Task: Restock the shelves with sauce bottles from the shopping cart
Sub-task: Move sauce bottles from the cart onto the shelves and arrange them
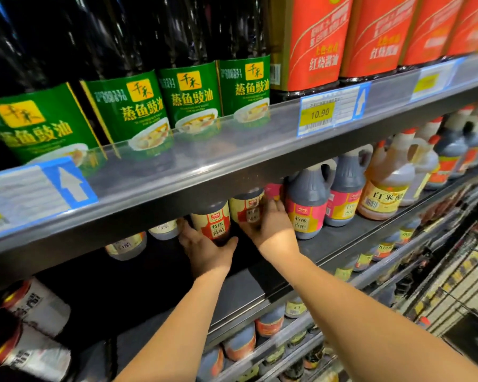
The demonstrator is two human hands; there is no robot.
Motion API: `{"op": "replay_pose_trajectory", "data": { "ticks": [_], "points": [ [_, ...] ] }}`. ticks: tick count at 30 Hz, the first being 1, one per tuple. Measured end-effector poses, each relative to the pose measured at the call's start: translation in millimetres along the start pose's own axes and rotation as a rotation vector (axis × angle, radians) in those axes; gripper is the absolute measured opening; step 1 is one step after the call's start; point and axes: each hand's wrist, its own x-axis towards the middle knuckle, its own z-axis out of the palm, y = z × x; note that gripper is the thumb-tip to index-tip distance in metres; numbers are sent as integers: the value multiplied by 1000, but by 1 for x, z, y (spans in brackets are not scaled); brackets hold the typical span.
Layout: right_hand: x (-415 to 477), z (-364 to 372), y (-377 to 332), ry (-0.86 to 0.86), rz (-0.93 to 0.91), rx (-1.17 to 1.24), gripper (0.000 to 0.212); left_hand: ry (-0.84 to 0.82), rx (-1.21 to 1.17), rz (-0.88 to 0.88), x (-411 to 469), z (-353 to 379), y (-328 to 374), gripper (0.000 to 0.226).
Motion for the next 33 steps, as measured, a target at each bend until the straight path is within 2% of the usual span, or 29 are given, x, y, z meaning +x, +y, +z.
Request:
{"op": "replay_pose_trajectory", "data": {
  "ticks": [2, 4, 7, 10, 15, 21, 26, 30, 33],
  "points": [
    [-22, -13, 3, 100, -107, 70, 47, 0, 4, -1, -23, 1, 4, 109],
    [-40, -31, 7, 132, -146, 71, 34, -52, 3, 59, -46, 3, 7, 97],
    [-64, -59, 23, 187, -221, 65, 23, -159, -30, 228, -76, 11, 18, 67],
    [-88, -89, 55, 279, -211, 50, 16, -313, -117, 377, -105, 29, 35, 55],
    [-137, -140, 139, 403, 60, -12, 12, -606, -113, 528, -165, 83, 45, 44],
    [-216, -177, 260, 483, 497, -61, 15, -909, 75, 599, -226, 166, 38, 35],
    [-271, -185, 355, 427, 831, -50, 21, -1095, 254, 506, -268, 238, 19, 41],
    [-302, -175, 419, 355, 996, -7, 14, -1175, 334, 476, -294, 299, -3, 39],
    [-318, -157, 466, 263, 1100, 43, 34, -1225, 408, 448, -310, 347, -26, 43]
  ]
}}
